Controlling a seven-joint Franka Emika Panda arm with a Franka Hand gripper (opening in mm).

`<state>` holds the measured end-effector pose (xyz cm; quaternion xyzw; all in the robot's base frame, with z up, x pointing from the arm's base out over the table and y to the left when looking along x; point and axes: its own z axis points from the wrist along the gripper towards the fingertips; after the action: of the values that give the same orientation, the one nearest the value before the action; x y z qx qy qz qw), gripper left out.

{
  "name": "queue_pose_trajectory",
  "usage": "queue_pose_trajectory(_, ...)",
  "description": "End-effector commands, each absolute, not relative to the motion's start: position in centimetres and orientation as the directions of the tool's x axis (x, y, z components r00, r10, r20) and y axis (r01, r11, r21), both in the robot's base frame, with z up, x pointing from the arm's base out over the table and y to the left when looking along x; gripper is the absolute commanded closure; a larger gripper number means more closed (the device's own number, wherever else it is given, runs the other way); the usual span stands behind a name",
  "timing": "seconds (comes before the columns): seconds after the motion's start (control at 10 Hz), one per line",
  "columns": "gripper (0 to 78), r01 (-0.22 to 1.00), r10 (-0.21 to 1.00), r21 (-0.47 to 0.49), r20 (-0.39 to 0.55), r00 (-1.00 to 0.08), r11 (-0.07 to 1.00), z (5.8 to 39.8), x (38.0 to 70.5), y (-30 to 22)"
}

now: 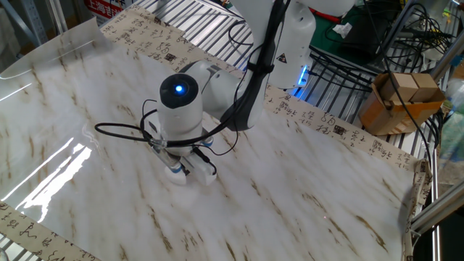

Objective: Clean the tabletop with a sponge

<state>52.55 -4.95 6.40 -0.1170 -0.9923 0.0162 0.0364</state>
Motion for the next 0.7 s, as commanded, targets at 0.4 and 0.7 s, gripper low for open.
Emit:
queue_pose_trajectory(0.4,76.4,0.290,0.292,-0.032,0.061,-0.955,0.956,5.6,52.6,-1.1)
queue_pose_trajectory(0.7,76.4,0.308,0.309,-0.028,0.058,-0.949,0.951,5.5,52.5,-0.1)
